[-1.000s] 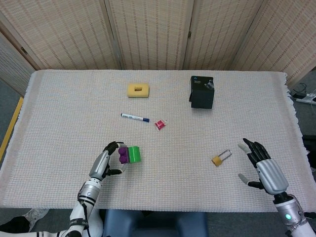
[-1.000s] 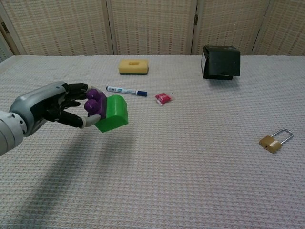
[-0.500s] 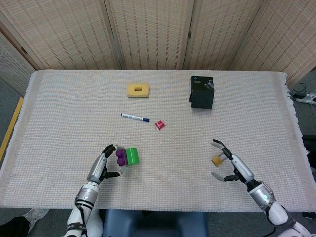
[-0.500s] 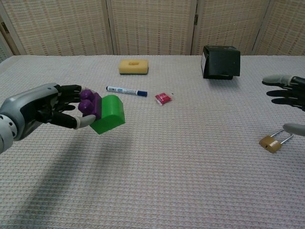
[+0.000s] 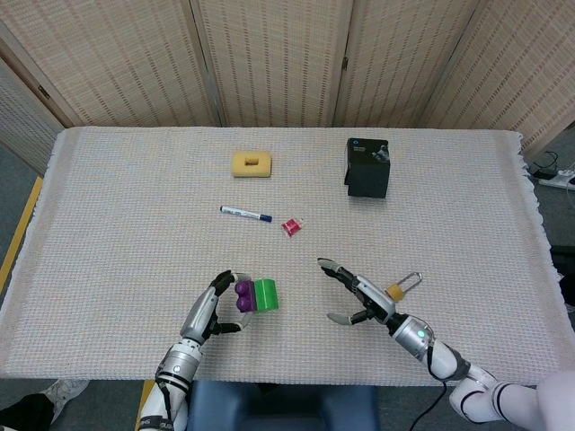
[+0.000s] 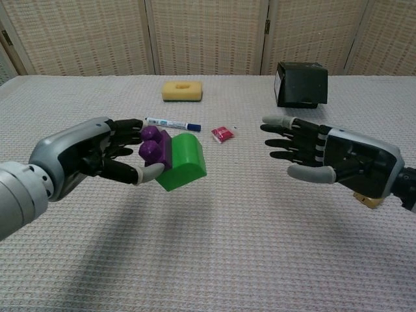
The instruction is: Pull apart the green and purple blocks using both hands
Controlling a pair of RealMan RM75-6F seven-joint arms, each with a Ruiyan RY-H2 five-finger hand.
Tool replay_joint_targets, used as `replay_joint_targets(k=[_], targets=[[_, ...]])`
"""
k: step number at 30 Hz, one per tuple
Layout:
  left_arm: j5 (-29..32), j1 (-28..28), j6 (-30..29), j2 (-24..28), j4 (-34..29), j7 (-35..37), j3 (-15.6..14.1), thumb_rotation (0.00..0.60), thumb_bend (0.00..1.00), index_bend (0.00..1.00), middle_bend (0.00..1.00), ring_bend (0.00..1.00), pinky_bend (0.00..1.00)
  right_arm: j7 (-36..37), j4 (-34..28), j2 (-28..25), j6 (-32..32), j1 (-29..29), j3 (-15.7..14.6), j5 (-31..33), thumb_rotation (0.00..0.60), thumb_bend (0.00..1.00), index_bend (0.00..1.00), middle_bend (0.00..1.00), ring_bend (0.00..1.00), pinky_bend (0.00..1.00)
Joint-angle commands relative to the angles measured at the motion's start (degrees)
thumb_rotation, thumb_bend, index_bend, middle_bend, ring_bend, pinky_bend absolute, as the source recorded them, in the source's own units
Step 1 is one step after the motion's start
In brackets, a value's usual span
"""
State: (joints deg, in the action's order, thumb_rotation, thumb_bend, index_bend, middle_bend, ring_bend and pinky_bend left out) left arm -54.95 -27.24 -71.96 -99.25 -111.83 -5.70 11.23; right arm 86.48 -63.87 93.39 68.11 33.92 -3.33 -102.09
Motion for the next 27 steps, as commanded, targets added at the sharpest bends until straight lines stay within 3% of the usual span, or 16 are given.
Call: replay_joint_targets(k=[1,10,27], targets=[[0.3,-0.2,-0.9,-1.0,-0.4,-1.4,0.6,0.6,0.64,0.87,0.23,0.0,0.0,1.2,0.4,1.9,-0.2,1.8,0.2,-0.2,0.6,0.33,0.03,0.0,0.0,0.0],[1.8,-0.6,-2.0,-2.9,-0.7,-3.6,2.0,0.6,0.64,0.87,0.23,0.0,0.0,1.4,2.9,6.1,-0.1,4.3,0.9,1.4,0.6,0.33,0.03,0.0,0.0,0.0],[0.4,-0.7,-1.2,-3.7,-1.8,-4.8,1.4,0.6,0.64,0.87,0.23,0.0,0.0,0.7,5.7,11.3,-1.7,7.2,0.1,3.3,0.6,0.33,0.05,0.0,0.0,0.0]])
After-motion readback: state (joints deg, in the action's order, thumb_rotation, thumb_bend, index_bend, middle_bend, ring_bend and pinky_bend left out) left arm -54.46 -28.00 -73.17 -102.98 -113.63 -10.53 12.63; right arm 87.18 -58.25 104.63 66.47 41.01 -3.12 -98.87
